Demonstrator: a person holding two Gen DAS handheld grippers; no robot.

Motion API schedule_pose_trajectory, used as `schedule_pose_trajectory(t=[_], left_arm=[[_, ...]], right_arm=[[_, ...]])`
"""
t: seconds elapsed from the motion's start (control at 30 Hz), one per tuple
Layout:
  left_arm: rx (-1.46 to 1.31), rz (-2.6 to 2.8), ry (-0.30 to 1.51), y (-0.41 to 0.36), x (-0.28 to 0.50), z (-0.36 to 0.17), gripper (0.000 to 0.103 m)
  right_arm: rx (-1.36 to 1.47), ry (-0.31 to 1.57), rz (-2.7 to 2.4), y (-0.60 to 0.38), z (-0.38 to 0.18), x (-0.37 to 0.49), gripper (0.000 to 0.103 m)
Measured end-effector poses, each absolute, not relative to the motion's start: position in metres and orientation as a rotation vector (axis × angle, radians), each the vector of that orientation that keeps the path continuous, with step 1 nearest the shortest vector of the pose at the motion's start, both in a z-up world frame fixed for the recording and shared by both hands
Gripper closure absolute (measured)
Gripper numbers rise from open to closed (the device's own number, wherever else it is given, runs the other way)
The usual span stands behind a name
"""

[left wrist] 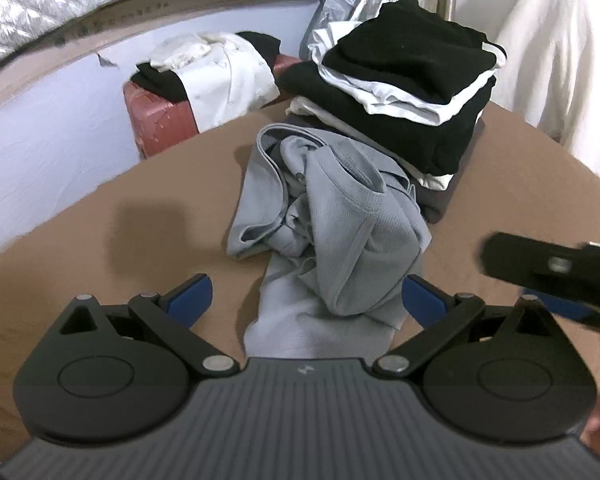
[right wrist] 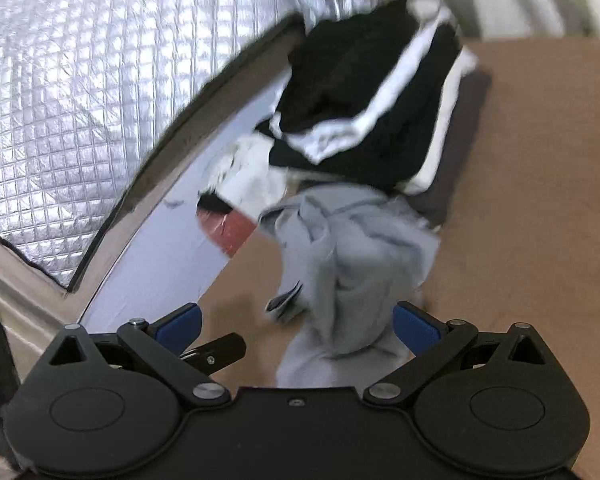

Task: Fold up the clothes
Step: 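Reach both grippers into the grey t-shirt and close on its fabric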

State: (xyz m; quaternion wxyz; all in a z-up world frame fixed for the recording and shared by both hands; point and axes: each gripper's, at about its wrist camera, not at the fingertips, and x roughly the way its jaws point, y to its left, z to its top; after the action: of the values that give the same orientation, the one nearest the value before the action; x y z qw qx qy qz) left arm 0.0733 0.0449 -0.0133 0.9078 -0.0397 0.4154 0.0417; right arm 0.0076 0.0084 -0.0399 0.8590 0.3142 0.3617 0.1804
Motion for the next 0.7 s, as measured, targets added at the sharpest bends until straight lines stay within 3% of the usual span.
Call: schedule_pose_trajectory(t=[0.33, 0.63, 0.7], left_arm=[[-0.282, 0.088, 0.918, 0.061, 0.179, -0.028, 0.003], [-0.443, 0.152, 0.891, 0.1, 0.23, -0.089, 0.007], [-0.568, 0.269, 0.893, 0.136, 0.229, -0.112, 0.018]], right_arm=[[0.967, 0.67, 0.506, -0.024, -0.075, 0.077, 0.0], [0.777, 0.749, 0.5, -0.016, -0.093, 0.129, 0.0], [0.622, 0.825, 0.451, -0.003, -0.109, 0.129, 0.0]])
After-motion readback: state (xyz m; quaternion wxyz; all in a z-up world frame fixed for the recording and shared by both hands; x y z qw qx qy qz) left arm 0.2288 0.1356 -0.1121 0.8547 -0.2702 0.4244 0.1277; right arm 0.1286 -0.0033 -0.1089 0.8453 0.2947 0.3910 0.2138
